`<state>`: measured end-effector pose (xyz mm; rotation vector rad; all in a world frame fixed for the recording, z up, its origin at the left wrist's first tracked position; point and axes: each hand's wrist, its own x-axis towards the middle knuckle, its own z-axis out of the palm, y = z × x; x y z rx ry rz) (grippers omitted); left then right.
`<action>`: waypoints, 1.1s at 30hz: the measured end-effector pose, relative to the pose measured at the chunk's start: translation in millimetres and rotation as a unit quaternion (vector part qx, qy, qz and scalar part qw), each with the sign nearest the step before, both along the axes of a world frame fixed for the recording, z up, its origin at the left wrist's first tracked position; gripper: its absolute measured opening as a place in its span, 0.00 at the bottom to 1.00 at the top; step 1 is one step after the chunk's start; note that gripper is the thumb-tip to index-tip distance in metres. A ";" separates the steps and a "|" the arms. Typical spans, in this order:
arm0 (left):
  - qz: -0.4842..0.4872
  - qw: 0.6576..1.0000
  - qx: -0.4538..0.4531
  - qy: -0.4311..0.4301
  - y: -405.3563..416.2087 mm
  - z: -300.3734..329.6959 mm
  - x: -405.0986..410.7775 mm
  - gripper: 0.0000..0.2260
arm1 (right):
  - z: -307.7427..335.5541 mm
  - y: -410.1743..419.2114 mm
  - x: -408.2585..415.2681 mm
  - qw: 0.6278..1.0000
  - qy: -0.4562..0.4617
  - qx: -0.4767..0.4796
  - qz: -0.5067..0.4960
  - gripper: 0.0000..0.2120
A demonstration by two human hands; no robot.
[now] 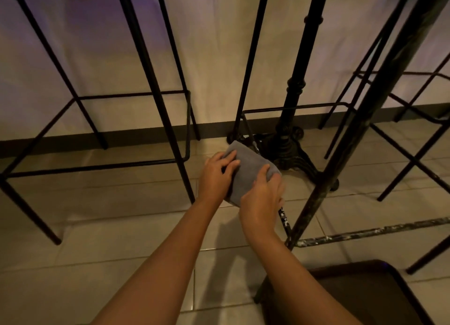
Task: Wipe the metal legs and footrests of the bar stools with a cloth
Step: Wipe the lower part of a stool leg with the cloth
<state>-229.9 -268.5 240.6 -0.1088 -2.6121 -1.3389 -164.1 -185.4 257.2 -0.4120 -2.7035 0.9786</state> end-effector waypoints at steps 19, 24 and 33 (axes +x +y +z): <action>-0.054 0.997 -0.054 0.004 38.3 -19.1 -76.8 0.17 | -9.0 12.7 -76.4 0.981 -0.089 0.071 -0.155 0.31; -0.062 0.996 -0.057 -0.020 46.1 -26.1 -85.9 0.18 | -11.9 13.5 -83.2 0.980 -0.114 0.074 -0.145 0.32; -0.011 0.998 -0.051 -0.020 53.7 -32.8 -90.5 0.15 | -11.3 4.4 -64.3 0.987 -0.049 0.125 -0.092 0.31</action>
